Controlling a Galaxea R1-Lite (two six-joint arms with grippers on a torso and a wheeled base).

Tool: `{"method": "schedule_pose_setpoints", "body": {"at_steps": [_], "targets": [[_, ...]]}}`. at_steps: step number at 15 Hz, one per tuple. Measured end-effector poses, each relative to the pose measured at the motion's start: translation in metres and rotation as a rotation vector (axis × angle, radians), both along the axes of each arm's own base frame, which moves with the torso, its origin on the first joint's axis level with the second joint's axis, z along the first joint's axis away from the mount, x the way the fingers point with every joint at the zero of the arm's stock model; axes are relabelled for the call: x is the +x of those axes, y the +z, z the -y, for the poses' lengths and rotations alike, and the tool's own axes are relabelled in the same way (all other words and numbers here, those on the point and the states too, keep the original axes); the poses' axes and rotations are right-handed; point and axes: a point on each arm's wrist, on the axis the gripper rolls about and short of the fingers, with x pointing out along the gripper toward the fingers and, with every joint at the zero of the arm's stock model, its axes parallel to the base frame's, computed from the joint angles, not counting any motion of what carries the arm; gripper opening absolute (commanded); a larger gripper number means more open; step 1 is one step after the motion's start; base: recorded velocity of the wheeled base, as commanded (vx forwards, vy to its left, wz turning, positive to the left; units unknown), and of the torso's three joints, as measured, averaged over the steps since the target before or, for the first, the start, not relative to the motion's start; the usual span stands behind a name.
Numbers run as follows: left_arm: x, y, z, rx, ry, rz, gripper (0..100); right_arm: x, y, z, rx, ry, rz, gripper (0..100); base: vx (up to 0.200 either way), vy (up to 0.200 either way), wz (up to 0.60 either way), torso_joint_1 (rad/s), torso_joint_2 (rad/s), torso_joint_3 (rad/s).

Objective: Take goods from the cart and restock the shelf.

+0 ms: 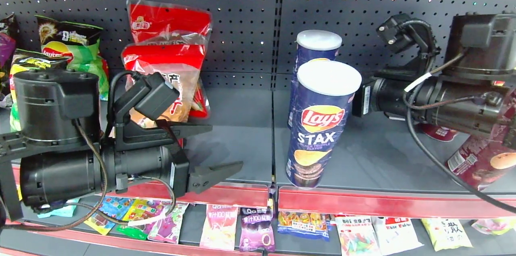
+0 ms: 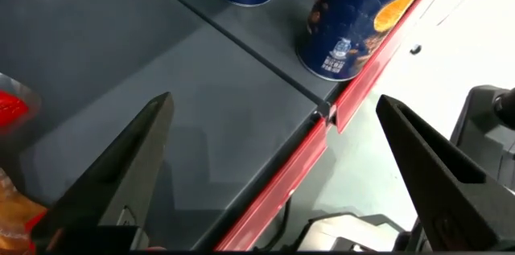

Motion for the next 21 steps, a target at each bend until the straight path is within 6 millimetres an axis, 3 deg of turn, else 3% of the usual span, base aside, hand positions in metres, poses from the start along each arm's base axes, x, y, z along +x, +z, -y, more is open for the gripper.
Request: {"method": "schedule_pose_setpoints", "body": {"at_steps": [6,11,18,21], "targets": [[0.002,-0.005,0.006,0.014,-0.005,-0.012,100,-0.022,-0.006,0.030,-0.008,-0.072,-0.011,100,0.000,0.000,0.00,0.000,0.00,0.000],[0.013,-0.007,0.015,0.033,0.025,-0.013,100,-0.059,-0.028,0.050,-0.037,-0.091,-0.060,100,0.000,0.000,0.00,0.000,0.00,0.000],[0.037,-0.025,0.049,0.101,0.017,-0.030,100,-0.116,-0.051,0.072,-0.031,-0.003,-0.069,100,0.000,0.000,0.00,0.000,0.00,0.000],[0.045,-0.035,0.063,0.120,0.003,-0.049,100,-0.127,-0.052,0.076,-0.023,0.004,-0.053,100,0.000,0.000,0.00,0.000,0.00,0.000]]}}
